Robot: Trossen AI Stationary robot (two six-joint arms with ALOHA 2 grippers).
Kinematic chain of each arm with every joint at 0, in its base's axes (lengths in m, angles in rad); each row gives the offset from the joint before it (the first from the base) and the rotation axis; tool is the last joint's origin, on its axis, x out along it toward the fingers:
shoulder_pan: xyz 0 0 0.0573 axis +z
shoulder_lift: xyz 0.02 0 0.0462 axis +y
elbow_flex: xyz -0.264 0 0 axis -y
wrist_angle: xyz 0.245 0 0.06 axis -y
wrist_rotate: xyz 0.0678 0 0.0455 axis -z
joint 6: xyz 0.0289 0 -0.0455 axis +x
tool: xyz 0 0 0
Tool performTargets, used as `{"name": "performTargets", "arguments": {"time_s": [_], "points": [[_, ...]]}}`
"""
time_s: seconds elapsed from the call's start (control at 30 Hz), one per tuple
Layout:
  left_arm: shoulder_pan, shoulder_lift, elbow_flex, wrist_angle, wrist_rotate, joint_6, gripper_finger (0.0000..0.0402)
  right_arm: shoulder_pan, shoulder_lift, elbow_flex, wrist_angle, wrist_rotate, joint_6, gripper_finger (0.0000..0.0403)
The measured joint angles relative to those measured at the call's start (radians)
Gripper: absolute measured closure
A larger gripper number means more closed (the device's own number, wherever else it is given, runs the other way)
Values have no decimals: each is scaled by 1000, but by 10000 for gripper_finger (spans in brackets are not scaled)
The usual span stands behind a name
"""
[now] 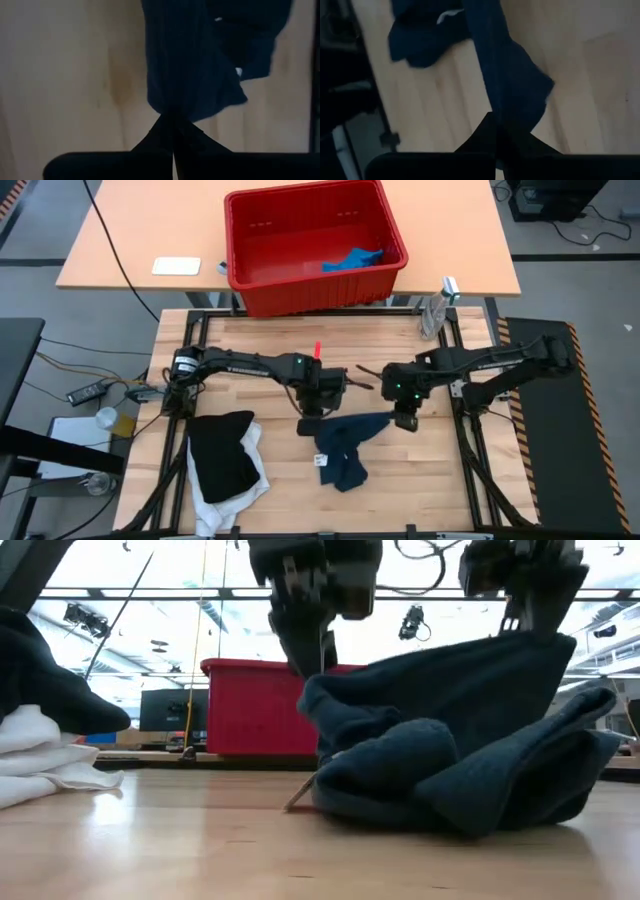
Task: Fold Laundry from Bin
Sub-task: Remove the dark blue shorts from the red bin and place them on the table
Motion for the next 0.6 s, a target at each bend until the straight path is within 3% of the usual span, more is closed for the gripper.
{"name": "performTargets", "arguments": {"time_s": [0.17, 0.37, 0.47, 0.6], "points": [[56, 1, -7, 25, -17, -24, 385, -66, 0, -50, 68, -38, 2, 392], [107, -30, 34, -44, -29, -28, 291, -91, -1, -51, 78, -58, 5, 391], [115, -44, 40, -100, -6, -106, 246, -105, -1, -51, 84, -58, 42, 391], [78, -46, 29, -108, 71, -213, 218, -110, -1, -51, 103, -58, 56, 391]]}}
